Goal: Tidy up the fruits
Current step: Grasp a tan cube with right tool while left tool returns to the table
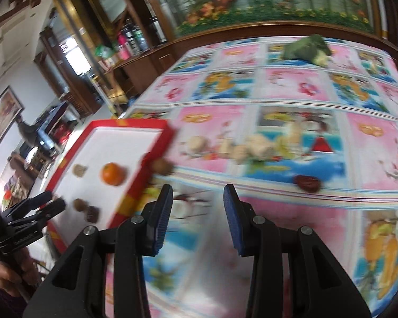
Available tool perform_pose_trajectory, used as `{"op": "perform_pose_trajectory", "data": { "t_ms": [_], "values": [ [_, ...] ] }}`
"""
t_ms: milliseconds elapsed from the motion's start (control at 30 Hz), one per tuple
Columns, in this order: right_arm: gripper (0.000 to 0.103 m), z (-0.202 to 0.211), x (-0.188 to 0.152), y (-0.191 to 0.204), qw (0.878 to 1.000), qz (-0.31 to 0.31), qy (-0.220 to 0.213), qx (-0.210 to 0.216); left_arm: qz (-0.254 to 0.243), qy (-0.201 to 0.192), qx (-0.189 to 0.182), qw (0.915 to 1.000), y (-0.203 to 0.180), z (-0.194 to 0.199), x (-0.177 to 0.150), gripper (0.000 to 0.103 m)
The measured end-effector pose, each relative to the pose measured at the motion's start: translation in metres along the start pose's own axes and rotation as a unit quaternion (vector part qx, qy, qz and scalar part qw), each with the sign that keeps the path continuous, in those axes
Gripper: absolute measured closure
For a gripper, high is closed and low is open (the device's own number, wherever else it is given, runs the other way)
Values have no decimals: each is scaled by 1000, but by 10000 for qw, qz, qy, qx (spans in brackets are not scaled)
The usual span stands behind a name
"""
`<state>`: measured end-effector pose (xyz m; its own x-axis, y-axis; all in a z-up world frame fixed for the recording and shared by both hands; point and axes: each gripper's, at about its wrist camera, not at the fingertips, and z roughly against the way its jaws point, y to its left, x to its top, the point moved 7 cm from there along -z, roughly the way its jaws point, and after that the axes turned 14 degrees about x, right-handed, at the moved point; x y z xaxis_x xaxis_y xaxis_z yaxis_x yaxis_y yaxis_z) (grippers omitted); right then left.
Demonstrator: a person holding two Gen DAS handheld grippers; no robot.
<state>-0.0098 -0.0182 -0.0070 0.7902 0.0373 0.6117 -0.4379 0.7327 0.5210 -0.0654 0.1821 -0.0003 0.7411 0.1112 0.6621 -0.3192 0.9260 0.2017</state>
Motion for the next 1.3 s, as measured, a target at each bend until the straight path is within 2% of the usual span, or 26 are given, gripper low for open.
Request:
{"op": "perform_pose_trajectory", "data": {
  "t_ms": [133,267,433,600,800,900,1000,1100,1300],
  "values": [
    [61,7,14,-43,9990,-198,-150,-359,-221,-65,-177,9996,-29,9,6,35],
    [61,-1,32,-65,9986,-360,-179,-331,-450,-149,-328,9983,-56,18,13,35],
    [61,-17,45,-66,9992,-378,-67,-106,-653,-245,-394,9968,-81,23,22,35],
    [61,-38,42,-71,9985,-438,250,-202,-851,-227,-460,9950,-102,23,24,35],
    [62,-44,42,-72,9984,-295,388,-277,-992,-187,-520,9935,-120,24,25,35],
    [71,-44,42,-70,9986,-215,444,-193,-1039,-153,-511,9932,-125,23,26,35],
    [73,-43,41,-70,9982,-233,543,-129,-1115,-113,-510,9924,-133,20,28,35],
    [73,-36,41,-79,9961,-620,611,141,-1197,-87,-517,9914,-141,18,30,35],
    [73,7,54,-109,9938,-1075,195,203,-1329,39,-631,9891,-164,16,26,35]
  ]
}}
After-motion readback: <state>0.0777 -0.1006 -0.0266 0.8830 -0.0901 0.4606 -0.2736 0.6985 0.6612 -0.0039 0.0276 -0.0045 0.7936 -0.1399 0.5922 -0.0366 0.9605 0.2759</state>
